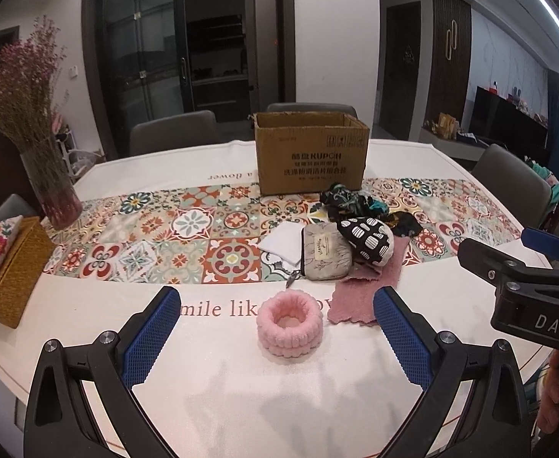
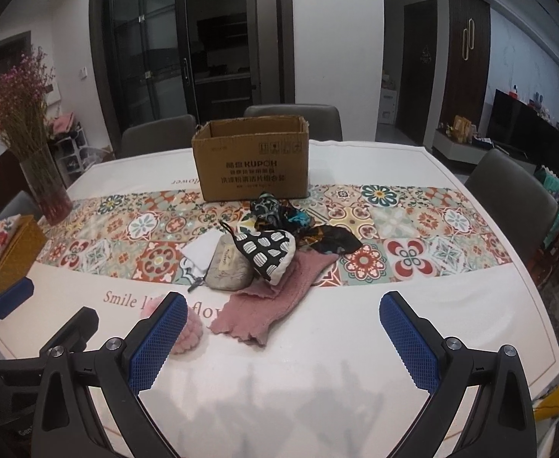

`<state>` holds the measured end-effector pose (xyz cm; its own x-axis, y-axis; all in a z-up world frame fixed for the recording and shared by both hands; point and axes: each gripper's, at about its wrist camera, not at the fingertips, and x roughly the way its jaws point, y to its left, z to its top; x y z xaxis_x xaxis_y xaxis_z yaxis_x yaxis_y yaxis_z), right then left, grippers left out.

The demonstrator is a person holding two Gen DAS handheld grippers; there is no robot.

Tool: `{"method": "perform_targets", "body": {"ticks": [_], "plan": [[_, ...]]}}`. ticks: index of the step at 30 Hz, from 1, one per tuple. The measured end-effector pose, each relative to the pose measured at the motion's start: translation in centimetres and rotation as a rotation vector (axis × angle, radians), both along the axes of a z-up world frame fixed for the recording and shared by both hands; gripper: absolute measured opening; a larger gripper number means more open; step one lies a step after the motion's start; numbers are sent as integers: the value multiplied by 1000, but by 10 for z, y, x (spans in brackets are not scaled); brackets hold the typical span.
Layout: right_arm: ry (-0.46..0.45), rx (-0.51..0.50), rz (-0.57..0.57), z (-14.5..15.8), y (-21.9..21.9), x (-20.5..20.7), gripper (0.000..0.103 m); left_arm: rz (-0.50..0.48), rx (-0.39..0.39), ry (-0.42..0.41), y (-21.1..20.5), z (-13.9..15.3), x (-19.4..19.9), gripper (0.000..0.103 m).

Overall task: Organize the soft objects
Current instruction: 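Lower the left tool onto the pink hair band while the right tool approaches the pink towel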

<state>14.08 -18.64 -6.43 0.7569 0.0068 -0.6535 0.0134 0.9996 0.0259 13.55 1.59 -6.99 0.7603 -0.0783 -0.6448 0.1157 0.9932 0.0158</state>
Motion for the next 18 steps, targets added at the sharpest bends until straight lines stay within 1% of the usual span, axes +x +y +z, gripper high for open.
{"method": "perform_targets", "body": {"ticks": [5,9,13,15,18], "plan": [[39,-37,9,-15,10,25,102,-26,-8,48,2,-18,21,103],[58,-84,38,-27,14,38,102,-19,-5,83,-2,-33,31,103],[72,-126,101,-40,14,51,102,17,12,111,-12,-51,36,103],[76,-161,141,-50,13,59,102,54,22,115,-17,-60,36,103],[90,-173,211,-64,9,72,102,110,43,124,-25,-73,39,102]]}}
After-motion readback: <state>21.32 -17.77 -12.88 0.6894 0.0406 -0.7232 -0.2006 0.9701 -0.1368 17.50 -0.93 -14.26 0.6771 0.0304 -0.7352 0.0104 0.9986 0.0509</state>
